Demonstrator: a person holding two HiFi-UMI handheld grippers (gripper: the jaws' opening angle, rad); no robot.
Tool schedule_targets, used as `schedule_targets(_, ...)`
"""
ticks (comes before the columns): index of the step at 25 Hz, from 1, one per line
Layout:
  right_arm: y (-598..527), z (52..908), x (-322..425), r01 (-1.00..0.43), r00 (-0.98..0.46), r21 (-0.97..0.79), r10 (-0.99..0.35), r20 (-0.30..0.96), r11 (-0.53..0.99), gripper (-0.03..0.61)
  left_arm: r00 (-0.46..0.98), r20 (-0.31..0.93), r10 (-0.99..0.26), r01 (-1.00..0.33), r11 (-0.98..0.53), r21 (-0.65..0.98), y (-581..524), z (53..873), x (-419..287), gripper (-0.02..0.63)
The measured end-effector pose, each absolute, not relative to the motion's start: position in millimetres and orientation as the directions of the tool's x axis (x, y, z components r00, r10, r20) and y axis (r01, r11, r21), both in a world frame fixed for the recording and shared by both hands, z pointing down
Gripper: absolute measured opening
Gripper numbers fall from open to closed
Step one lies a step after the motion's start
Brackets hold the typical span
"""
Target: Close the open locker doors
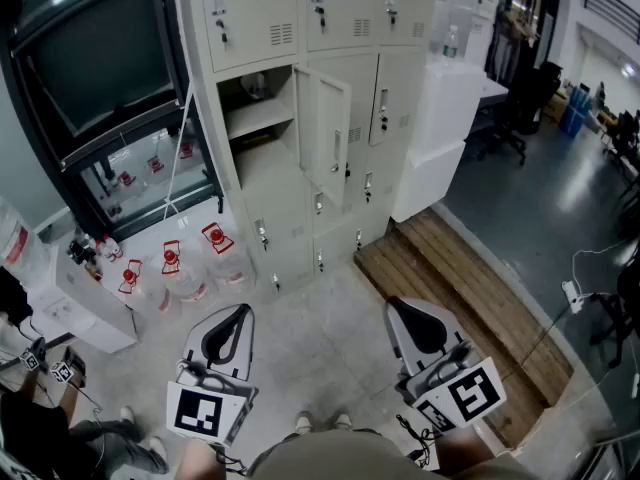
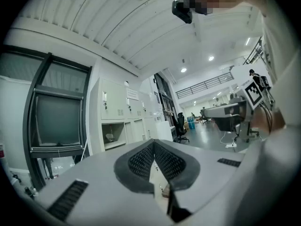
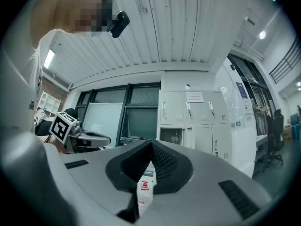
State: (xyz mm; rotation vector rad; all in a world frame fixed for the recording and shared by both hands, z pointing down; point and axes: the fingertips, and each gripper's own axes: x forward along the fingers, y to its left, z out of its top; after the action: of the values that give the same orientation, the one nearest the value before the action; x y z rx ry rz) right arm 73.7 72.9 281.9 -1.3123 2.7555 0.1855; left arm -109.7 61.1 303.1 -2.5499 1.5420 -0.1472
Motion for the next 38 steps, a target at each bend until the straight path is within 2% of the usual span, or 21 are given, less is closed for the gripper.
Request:
schedule_targets(10, 61.6, 277.5, 79.8, -0.788, -0.611, 0.038, -0.774, -0.169, 0.614, 0.006, 0.466, 0.007, -0.885, -0.868, -0.459, -0.192, 48.5, 302.8, -106.7, 0.006)
schedule_targets(12, 56.7, 275.2, 85.7, -0.813, -0.577, 0.028, -0.796, -0.182, 0.582, 0.077, 0.456, 0.005, -0.890, -0.871, -0.447, -0.204, 44.7, 299.7, -107.9, 0.006)
schedule_targets(13, 54.6, 274.5, 88.9, -0.824, -0.560, 0.025, -0.807, -0.186, 0.566, 0.150, 0.452, 0.004, -0.892, -0.872, -0.443, -0.210, 43.7, 298.6, -107.9, 0.006)
schedule_targets(14, 53.2, 274.0, 92.3, -0.833, -0.546, 0.022, -0.816, -0.189, 0.553, 0.197, 0.452, 0.003, -0.892, -0.871, -0.442, -0.212, 43.5, 298.4, -107.3, 0.006)
schedule_targets(15, 52.3, 273.8, 95.4, -0.840, -0.536, 0.021, -0.822, -0.192, 0.542, 0.207, 0.453, 0.004, -0.891, -0.871, -0.443, -0.212, 43.7, 298.8, -106.3, 0.006)
schedule_targets(38, 35.0, 299.3, 134.2, -0.792, -0.609, 0.047, -0.782, -0.130, 0.609, 0.222, 0.422, 0.034, -0.906, -0.885, -0.420, -0.200, 42.0, 320.7, -57.1, 0.006)
